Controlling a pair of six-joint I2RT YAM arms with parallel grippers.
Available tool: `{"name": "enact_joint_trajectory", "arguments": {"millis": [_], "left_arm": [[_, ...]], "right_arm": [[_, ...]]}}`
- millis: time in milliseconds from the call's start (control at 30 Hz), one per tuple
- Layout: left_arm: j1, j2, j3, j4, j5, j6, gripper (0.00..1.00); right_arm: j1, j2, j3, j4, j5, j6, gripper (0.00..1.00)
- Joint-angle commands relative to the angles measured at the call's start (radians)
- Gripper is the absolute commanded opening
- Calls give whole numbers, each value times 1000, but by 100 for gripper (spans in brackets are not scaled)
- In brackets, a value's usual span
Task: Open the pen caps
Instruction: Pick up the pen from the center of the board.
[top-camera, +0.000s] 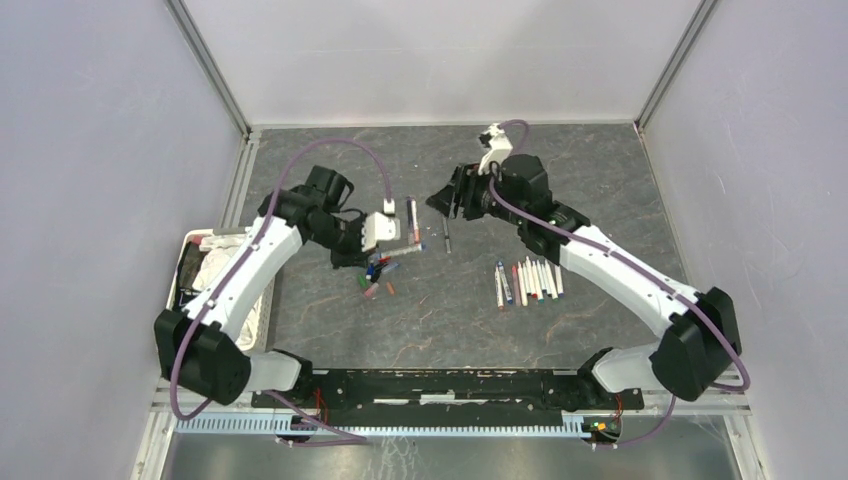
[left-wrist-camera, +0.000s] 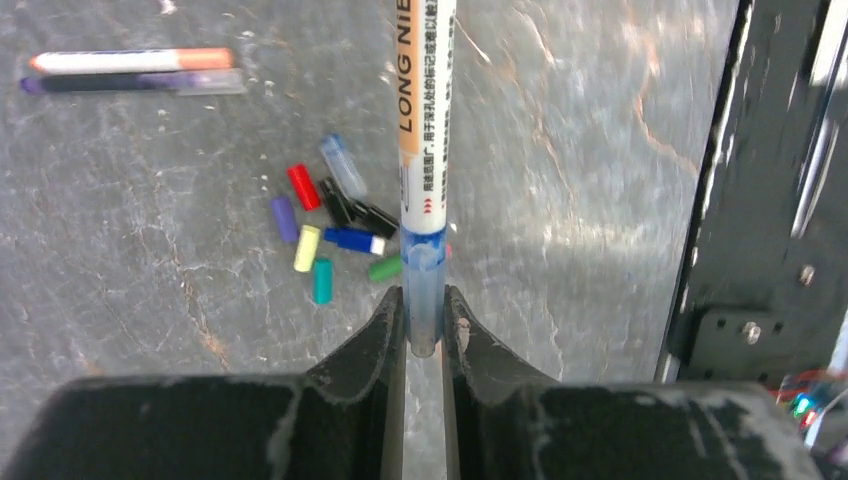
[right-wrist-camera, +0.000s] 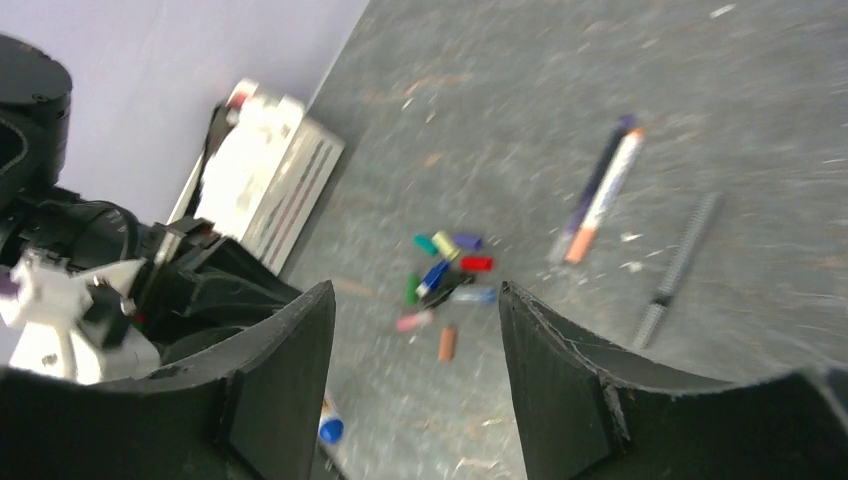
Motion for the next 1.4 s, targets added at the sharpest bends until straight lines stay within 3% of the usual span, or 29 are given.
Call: {"name": "enact_joint_trajectory", "arguments": {"millis": [0, 200, 567, 767, 1000, 1233, 1300, 1367], "left_arm": [[-99, -90, -63, -66, -174, 212, 10], [-182, -110, -91, -55, -235, 202, 9], [-217, -114, -99, -15, -276, 179, 8], [-219, -115, -103, -13, -274, 178, 7], [-220, -107, -89, -9, -271, 169, 7], [-220, -108, -81, -5, -256, 159, 6], [-220, -107, -78, 0, -249, 148, 6], [-221, -106, -69, 8, -241, 127, 13]], "right_arm": [[1, 110, 55, -66, -416, -36, 67], [27, 195, 34, 46, -603, 44, 68], [150, 319, 12, 85, -686, 57, 65], [160, 340, 14, 103, -695, 66, 48], [181, 372, 33, 100, -721, 48, 41], [181, 377, 34, 89, -719, 31, 3], [170, 372, 31, 83, -715, 23, 0], [154, 360, 21, 85, -712, 16, 0]]}}
